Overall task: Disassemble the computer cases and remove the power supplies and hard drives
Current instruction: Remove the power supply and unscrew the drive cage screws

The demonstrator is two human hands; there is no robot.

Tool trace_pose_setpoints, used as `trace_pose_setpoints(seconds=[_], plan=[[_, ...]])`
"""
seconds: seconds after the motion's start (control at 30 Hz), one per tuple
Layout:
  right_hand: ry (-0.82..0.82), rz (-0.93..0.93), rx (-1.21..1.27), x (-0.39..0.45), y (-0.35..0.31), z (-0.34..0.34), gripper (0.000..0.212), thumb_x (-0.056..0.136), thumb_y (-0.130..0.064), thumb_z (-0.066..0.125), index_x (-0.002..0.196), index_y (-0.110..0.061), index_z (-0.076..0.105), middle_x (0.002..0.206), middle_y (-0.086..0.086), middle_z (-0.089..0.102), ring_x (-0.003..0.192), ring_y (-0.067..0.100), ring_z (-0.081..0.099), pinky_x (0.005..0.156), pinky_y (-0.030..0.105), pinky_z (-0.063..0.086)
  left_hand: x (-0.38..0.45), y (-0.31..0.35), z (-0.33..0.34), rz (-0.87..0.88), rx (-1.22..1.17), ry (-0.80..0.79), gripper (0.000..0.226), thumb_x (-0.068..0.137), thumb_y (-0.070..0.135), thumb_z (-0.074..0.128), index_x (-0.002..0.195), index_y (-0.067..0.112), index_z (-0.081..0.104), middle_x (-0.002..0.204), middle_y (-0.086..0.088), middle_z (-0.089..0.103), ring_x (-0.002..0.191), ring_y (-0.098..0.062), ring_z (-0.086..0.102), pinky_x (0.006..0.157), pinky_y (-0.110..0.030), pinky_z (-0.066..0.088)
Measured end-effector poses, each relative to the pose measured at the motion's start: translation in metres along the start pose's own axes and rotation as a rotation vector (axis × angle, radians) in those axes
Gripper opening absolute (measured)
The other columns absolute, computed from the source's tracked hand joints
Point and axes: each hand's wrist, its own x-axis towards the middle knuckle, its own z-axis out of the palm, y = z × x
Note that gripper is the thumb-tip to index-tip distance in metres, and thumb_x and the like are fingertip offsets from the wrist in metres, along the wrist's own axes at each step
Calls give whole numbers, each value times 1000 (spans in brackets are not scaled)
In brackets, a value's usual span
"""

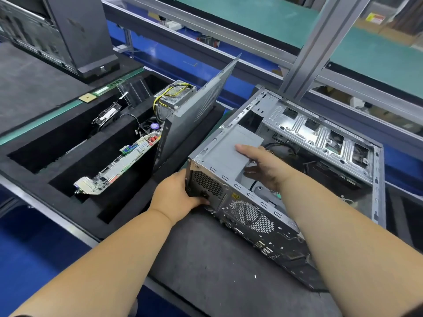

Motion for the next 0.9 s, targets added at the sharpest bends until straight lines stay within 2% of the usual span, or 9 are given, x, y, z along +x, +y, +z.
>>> trace_pose_setpoints(seconds=[0.13, 0.2, 0.3, 0.5, 0.6, 0.67, 0.77, 0.83, 0.9], plan=[[20, -99, -28, 3, -1, -2, 78, 73, -43, 81, 137, -24, 41, 132, -2, 60, 121, 19, 57, 104, 51, 45, 1, -2, 1, 4, -13, -5, 65, 45, 61, 81, 103, 40, 61, 91, 22, 63, 81, 1, 53, 64, -10, 38], [18, -90, -20, 4, -1, -2, 80, 71, -46, 80, 137, -25, 42, 134, -2, 60, 123, 20, 56, 104, 52, 45, 1, -2, 1, -10, -27, -6, 66, 44, 62, 81, 103, 39, 61, 93, 21, 65, 84, 0, 56, 68, -15, 43], [32, -75, 14, 5, 0, -3, 65, 83, -41, 75, 137, -23, 44, 133, 2, 60, 121, 21, 57, 104, 49, 45, 1, -3, 1, 6, -21, -14, 70, 43, 67, 76, 105, 37, 61, 98, 18, 66, 89, -1, 58, 73, -21, 46], [86, -72, 114, 4, -2, 1, 54, 88, -30, 70, 136, -15, 50, 130, 9, 63, 121, 29, 58, 108, 48, 44, 1, -1, -1, 29, -28, -32, 68, 47, 62, 82, 107, 37, 60, 101, 18, 66, 91, 0, 57, 71, -12, 41], [88, -80, 96, 1, -1, -4, 51, 85, -29, 72, 131, -16, 53, 122, 6, 68, 122, 29, 60, 108, 47, 45, 1, -1, -4, 43, -31, -27, 69, 47, 63, 80, 108, 39, 60, 97, 21, 64, 84, 5, 51, 66, -3, 33], [61, -54, 79, 0, -4, -10, 64, 73, -32, 79, 131, -17, 55, 121, 6, 69, 121, 28, 61, 108, 46, 45, 1, -1, -5, 59, -11, -25, 71, 45, 67, 77, 108, 38, 60, 91, 23, 61, 81, 5, 49, 65, -2, 31], [34, 1, 63, -1, -7, -16, 80, 60, -34, 83, 133, -17, 56, 127, 10, 67, 124, 30, 59, 112, 48, 41, 1, -2, -5, 101, 47, -20, 72, 48, 68, 77, 109, 35, 58, 92, 20, 62, 80, 1, 52, 64, -13, 42], [21, 32, 45, -2, -7, -18, 77, 60, -36, 83, 132, -22, 58, 126, 7, 68, 120, 30, 61, 113, 49, 38, 1, -3, -4, 107, 60, -37, 73, 48, 71, 73, 107, 31, 58, 94, 15, 64, 85, -5, 59, 70, -25, 52], [-8, 47, 17, -5, -5, -20, 71, 63, -38, 84, 129, -28, 58, 130, 6, 66, 122, 32, 61, 113, 50, 39, 1, -5, -3, 121, 60, -70, 72, 49, 71, 72, 106, 30, 58, 97, 14, 64, 90, -6, 60, 75, -31, 54]])
